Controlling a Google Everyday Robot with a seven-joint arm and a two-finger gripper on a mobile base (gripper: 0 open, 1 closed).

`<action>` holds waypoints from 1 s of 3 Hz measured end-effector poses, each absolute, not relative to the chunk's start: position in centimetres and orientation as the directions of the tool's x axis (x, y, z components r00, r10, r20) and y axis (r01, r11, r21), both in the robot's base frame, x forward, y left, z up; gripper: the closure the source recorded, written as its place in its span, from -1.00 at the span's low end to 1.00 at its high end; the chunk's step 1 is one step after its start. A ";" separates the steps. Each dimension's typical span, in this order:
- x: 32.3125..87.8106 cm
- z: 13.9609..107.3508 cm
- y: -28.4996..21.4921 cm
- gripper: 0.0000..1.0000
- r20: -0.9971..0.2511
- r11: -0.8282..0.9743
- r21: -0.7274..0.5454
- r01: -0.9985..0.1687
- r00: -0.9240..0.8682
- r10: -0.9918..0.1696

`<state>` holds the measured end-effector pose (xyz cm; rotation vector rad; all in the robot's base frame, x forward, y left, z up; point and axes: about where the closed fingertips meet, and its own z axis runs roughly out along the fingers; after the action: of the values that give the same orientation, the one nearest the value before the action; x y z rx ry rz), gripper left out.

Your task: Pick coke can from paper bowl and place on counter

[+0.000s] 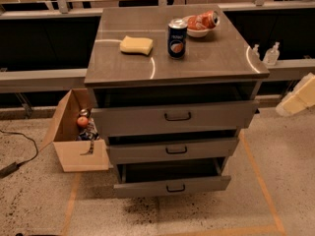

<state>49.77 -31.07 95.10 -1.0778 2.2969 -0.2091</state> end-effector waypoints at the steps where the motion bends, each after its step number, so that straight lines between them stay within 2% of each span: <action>1: 53.4 95.0 -33.9 -1.00 -0.563 0.741 -0.399 -0.540 -0.494 -0.663; 2: 58.9 95.9 -35.7 -1.00 -0.712 0.790 -0.400 -0.464 -0.385 -0.587; 3: 60.4 96.6 -36.1 -1.00 -0.743 0.804 -0.412 -0.429 -0.352 -0.569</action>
Offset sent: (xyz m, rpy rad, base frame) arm 0.1616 -0.0785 0.0383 0.3477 -0.5759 -0.1135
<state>60.44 -36.11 96.56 -0.7431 1.9978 -0.1769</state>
